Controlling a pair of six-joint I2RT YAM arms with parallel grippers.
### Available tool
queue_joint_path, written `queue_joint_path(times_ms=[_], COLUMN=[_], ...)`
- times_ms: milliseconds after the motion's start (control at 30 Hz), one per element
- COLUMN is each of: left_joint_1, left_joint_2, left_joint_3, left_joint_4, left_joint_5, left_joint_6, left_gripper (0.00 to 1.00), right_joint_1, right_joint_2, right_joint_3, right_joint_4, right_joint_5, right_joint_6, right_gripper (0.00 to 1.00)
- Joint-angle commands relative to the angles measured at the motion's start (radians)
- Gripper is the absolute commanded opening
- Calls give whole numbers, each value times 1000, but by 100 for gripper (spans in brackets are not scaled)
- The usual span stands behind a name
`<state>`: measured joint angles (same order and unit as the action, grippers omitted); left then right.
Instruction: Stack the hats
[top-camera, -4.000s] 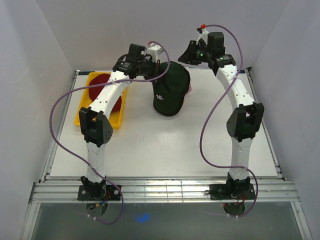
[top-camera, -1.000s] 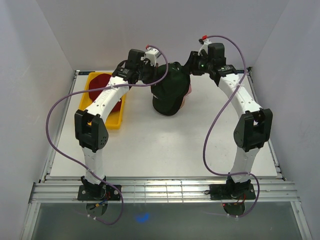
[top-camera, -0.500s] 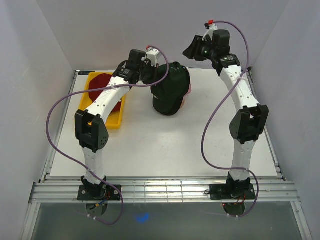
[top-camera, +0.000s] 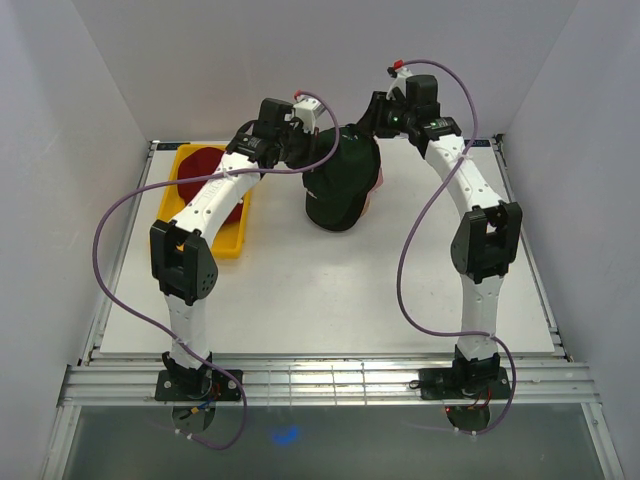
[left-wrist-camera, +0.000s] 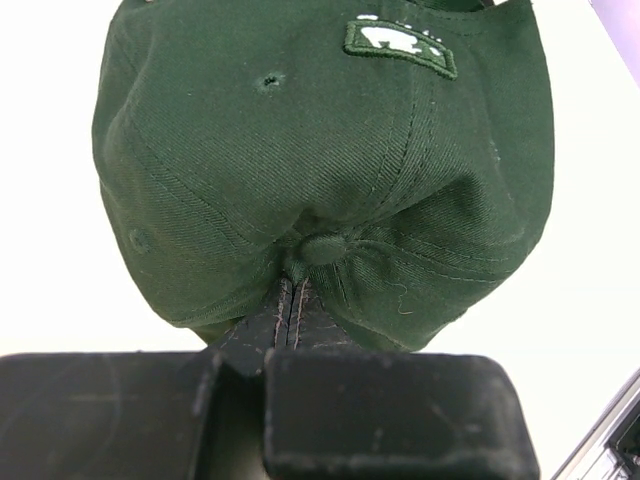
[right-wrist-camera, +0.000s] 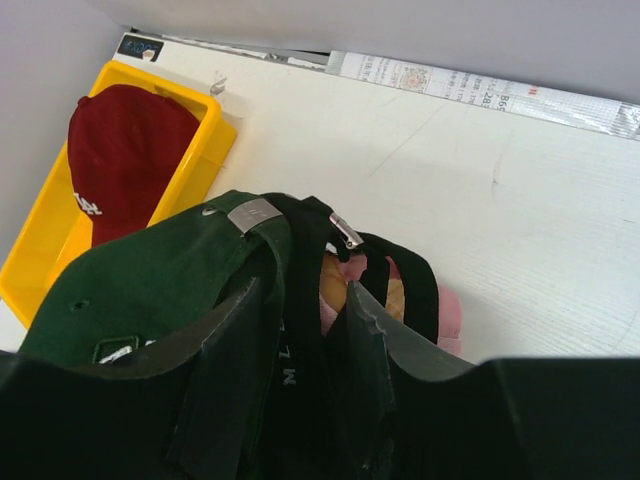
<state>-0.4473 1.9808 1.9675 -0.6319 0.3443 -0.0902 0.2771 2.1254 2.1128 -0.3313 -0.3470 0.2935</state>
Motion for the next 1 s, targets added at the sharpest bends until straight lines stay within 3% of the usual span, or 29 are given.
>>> queue_joint_path(times_ms=[0, 133, 267, 467, 700, 967], left_joint_1=[-13, -14, -16, -16, -18, -19], left_joint_2=[-51, -50, -50, -54, -72, -83], left_joint_3=[47, 53, 56, 47, 5, -38], left_joint_4=[-15, -18, -22, -25, 4, 38], left_joint_5=[1, -2, -4, -8, -24, -34], left_joint_6=[7, 9, 10, 14, 1, -11], left_gripper=[0, 0, 0, 0, 0, 0], right_joint_1=[5, 8, 11, 22, 22, 24], right_joint_2=[-51, -38, -41, -42, -64, -85], right_joint_3=[-20, 9, 10, 13, -46, -151], right_joint_4=[34, 2, 2, -23, -34, -5], right_joint_5=[-4, 6, 13, 69, 239, 299], right_joint_6=[-39, -53, -59, -91, -122, -131], right_gripper=[44, 42, 28, 20, 14, 12])
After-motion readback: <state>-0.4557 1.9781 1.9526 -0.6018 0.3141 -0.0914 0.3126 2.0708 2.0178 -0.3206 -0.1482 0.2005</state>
